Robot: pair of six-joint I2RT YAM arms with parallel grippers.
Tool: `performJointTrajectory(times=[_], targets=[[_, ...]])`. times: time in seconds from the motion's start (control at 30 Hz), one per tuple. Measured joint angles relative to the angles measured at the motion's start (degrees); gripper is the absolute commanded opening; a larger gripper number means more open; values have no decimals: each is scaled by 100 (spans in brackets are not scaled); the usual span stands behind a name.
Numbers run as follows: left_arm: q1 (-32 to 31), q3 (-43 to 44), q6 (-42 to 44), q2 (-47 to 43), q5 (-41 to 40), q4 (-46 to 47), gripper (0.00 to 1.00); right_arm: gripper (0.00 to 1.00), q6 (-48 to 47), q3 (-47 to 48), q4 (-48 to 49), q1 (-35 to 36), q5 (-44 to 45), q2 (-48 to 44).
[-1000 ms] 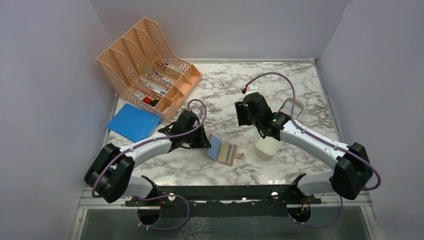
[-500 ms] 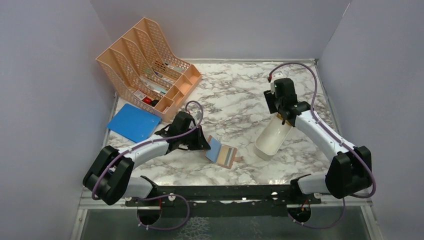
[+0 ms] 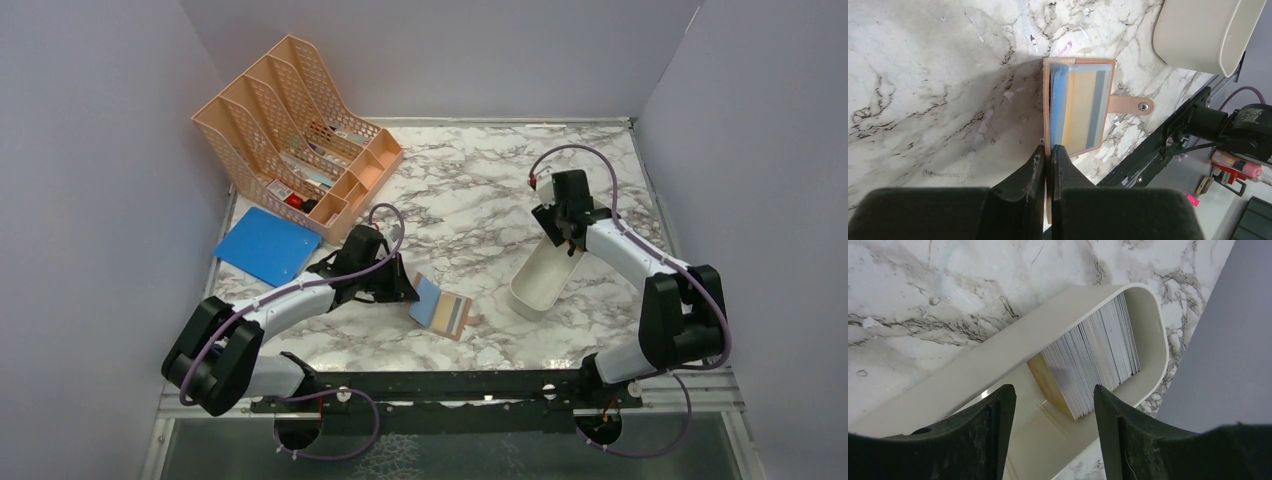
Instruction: Put the credit cards into the card holder
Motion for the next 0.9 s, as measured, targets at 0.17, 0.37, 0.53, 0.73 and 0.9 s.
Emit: performJointTrajectory(times=[0.17,0.37,0.53,0.73,0.9], targets=[[0,0,13,-11,-2,-57,8,63,-343,-164,238,-149,11,264],[0,0,28,-11,-7,-81,8,60,-592,-232,520,-238,247,531],[0,0,63,-11,-11,-85,8,54,-704,-291,688,-256,457,586],[0,0,63,-11,-15,-85,8,48,-745,-299,706,-247,529,586],[0,0,63,-17,-17,-85,8,43,-737,-299,699,-247,529,557]])
